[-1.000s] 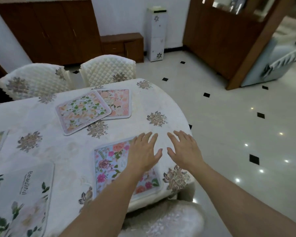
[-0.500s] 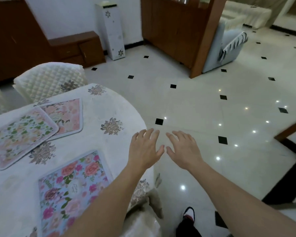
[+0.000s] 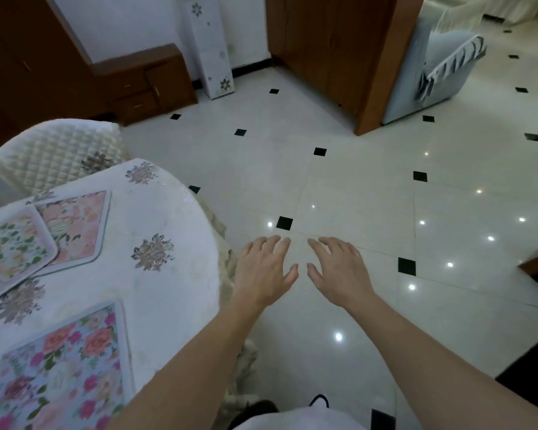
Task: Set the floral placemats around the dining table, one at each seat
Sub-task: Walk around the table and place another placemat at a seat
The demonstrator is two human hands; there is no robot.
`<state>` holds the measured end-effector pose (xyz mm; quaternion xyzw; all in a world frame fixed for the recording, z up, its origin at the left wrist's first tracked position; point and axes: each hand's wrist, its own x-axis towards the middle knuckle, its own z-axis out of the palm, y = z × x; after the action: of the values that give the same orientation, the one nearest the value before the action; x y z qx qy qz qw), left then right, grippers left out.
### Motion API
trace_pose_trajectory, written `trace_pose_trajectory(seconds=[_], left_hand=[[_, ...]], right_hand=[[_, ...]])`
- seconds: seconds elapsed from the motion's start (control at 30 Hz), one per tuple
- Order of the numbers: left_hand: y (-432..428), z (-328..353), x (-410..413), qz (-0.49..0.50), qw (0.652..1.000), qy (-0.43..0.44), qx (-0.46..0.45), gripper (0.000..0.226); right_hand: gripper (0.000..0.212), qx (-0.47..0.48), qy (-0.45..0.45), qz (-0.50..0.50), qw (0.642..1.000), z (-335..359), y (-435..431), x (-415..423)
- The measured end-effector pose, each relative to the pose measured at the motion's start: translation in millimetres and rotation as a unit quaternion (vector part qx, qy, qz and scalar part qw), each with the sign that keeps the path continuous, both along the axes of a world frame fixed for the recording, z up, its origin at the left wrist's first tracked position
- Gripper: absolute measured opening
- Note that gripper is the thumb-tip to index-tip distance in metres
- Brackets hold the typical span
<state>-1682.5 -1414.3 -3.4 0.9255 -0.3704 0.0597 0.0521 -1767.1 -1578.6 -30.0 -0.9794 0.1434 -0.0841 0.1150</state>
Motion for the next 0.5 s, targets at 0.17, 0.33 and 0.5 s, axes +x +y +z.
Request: trace_pose_trajectory(seconds=[0.17,0.33,0.5], left_hand=[[-31.9,-0.3,23.8,0.017,1.0,0.002,-0.001,0.058],[-55.0,-9.6,61.0,0.027,1.0,0.01,-0.006,0.061],[-77.1,-27.0,122.9,0.05,0.999,0.011,-0.011,0.057]], right_hand=[[0.05,0.006,-0.015,0.01,1.0,-3.8,-33.2,27.4],[0.05,0.012,-0.016,0.026,0.999,-7.1,-57.3,68.5],[0.049,-0.002,-0.013,0.039,0.999,-11.4,-84.3,135.8]])
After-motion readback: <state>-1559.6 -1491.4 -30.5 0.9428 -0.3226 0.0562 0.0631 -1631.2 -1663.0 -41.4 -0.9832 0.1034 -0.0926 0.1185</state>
